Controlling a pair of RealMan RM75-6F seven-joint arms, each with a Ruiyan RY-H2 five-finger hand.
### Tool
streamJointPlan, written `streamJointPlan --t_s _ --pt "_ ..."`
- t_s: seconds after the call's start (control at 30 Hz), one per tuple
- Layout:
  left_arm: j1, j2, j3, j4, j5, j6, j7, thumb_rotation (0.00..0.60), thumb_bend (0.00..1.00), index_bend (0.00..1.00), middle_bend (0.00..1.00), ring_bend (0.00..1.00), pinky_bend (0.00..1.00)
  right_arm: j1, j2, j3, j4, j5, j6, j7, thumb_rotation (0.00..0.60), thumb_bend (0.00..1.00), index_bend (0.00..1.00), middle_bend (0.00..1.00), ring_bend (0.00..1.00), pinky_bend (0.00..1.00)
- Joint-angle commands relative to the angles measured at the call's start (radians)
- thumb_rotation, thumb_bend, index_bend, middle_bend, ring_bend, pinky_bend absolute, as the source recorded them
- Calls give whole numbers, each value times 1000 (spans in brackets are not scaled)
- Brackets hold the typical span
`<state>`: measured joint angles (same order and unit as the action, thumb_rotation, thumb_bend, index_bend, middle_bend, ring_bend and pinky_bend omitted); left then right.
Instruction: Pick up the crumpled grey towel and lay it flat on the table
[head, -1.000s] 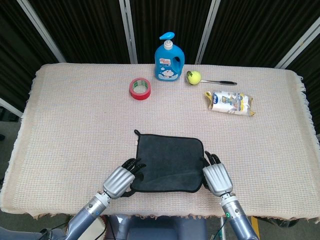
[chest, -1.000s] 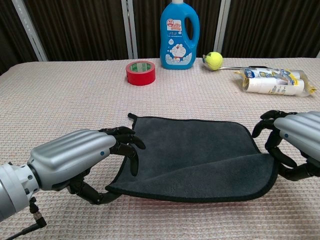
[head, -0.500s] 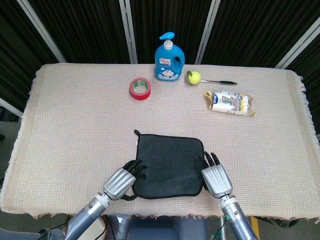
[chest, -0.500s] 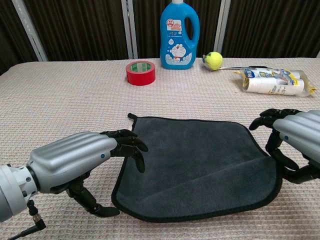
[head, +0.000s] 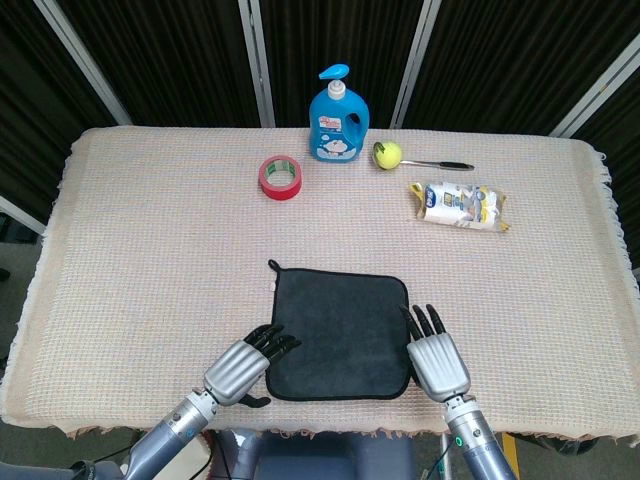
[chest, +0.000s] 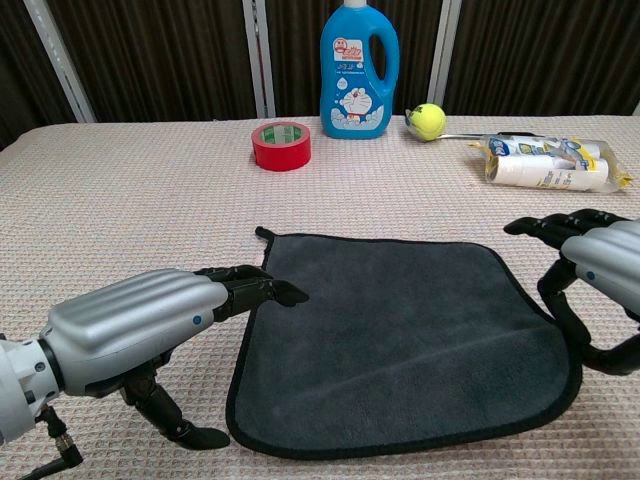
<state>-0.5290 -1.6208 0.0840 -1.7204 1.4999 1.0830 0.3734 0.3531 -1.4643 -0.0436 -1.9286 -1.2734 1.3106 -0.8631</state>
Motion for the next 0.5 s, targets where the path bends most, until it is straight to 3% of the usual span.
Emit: streamJointPlan --t_s 0.03,0.5 --pt "0 6 1 -5 2 -3 1 600 0 45 96 28 82 -2 6 0 -8 10 4 -19 600 406 0 21 0 20" --pt "10 40 -13 -41 1 12 -4 600 0 9 75 26 82 -5 19 12 -34 65 35 -127 600 364 0 0 0 0"
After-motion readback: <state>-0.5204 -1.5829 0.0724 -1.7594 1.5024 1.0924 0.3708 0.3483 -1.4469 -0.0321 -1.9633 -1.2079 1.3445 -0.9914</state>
